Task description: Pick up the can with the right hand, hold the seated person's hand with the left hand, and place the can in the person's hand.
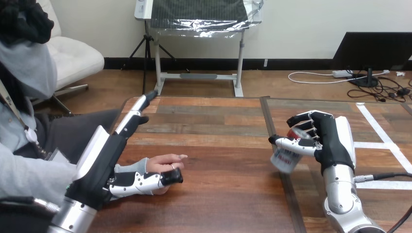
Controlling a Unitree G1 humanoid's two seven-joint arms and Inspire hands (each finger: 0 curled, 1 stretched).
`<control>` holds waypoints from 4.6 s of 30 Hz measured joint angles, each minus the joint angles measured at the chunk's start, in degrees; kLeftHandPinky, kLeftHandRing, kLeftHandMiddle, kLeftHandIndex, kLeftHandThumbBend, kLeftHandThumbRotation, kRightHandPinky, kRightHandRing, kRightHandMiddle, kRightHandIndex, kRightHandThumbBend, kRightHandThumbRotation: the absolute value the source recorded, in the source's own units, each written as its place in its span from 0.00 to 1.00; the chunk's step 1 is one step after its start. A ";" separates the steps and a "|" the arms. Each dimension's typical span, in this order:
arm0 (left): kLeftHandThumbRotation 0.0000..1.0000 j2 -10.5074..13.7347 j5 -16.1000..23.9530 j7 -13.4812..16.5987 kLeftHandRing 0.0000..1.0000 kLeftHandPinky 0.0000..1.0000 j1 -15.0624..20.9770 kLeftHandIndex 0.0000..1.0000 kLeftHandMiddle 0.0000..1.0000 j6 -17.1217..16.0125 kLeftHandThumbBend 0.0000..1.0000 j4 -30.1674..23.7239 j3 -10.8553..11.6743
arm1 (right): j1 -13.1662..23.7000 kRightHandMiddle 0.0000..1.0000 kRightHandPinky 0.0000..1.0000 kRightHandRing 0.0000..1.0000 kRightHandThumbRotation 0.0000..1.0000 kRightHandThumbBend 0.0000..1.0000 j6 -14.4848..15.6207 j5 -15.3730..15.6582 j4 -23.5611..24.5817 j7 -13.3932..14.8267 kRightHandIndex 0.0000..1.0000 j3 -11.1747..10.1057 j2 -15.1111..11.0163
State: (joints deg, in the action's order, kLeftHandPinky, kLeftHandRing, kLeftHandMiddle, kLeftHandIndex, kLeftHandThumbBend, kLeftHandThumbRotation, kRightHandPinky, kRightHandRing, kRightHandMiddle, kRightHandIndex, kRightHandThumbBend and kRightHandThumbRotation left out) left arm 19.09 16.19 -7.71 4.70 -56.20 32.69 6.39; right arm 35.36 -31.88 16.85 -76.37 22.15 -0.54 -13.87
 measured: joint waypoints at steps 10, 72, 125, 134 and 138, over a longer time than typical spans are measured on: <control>0.47 3.65 2.08 0.16 0.93 0.86 0.02 0.94 0.94 2.62 1.00 -1.27 -0.11 | 0.08 0.47 0.36 0.40 0.00 0.86 -0.96 0.89 0.00 0.84 0.50 0.49 -0.35; 0.45 5.82 -0.12 -0.50 0.93 0.85 0.69 0.94 0.93 6.11 1.00 -6.50 -1.84 | 0.80 0.63 0.53 0.60 0.00 0.96 -2.25 0.58 -0.01 -3.02 0.66 1.75 -1.10; 0.49 5.50 -0.29 0.17 0.94 0.86 0.69 0.95 0.95 4.19 1.00 -5.86 -3.37 | 0.69 0.97 0.95 0.97 0.39 1.00 -3.47 -4.97 0.09 -12.73 1.00 -0.13 -1.04; 0.49 5.49 -0.93 0.16 0.95 0.87 0.68 0.95 0.95 4.13 1.00 -5.85 -3.40 | 0.36 1.00 0.98 1.00 0.42 1.00 -3.47 -5.61 0.09 -13.71 1.00 -0.42 -1.04; 0.49 5.49 -1.54 0.15 0.95 0.87 0.68 0.95 0.95 4.06 1.00 -5.84 -3.42 | 0.06 1.00 0.99 1.00 0.44 1.00 -3.47 -5.63 0.09 -13.71 1.00 -0.42 -1.04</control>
State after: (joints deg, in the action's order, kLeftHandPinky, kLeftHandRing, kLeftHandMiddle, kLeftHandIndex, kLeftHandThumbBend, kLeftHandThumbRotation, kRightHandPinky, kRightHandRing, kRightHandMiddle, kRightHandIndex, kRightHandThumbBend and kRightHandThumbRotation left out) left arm 24.58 14.65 -7.56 5.38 -52.14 26.84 2.96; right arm 35.42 -35.35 11.23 -76.27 8.44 -0.96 -14.90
